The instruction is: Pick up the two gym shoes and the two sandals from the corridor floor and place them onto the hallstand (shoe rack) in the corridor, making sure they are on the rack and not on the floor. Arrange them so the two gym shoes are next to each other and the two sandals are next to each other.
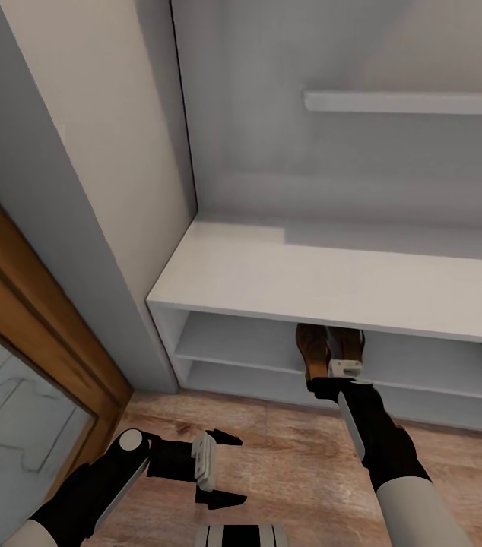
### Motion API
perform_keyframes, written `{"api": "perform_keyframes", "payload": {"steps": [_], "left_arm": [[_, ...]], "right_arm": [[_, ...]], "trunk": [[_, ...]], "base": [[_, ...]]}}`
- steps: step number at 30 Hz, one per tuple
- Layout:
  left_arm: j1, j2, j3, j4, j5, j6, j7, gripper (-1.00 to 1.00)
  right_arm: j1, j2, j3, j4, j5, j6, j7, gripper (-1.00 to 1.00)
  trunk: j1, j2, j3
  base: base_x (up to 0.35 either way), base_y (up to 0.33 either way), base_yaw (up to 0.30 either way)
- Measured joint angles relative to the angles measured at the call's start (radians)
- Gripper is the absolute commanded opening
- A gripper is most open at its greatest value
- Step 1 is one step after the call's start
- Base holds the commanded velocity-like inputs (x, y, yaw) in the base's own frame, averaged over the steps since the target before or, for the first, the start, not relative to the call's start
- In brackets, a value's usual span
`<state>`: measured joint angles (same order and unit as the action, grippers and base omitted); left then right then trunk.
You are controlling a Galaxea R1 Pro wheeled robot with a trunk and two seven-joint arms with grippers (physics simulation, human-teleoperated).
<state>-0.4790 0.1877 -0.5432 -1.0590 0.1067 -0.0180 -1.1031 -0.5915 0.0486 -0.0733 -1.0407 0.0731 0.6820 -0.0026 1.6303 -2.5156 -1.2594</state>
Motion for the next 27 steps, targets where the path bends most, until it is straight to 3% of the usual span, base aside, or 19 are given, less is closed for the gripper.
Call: {"api": "perform_keyframes", "payload": {"steps": [27], "left_arm": [[0.000,0.000,-0.001,0.000,-0.003,0.000,0.000,1.00]], "right_arm": [[0.000,0.000,0.000,-0.001,0.000,0.000,0.001,-1.00]], "trunk": [[0.000,0.000,0.000]], "base": [[0.104,-0.017,0.000]]}}
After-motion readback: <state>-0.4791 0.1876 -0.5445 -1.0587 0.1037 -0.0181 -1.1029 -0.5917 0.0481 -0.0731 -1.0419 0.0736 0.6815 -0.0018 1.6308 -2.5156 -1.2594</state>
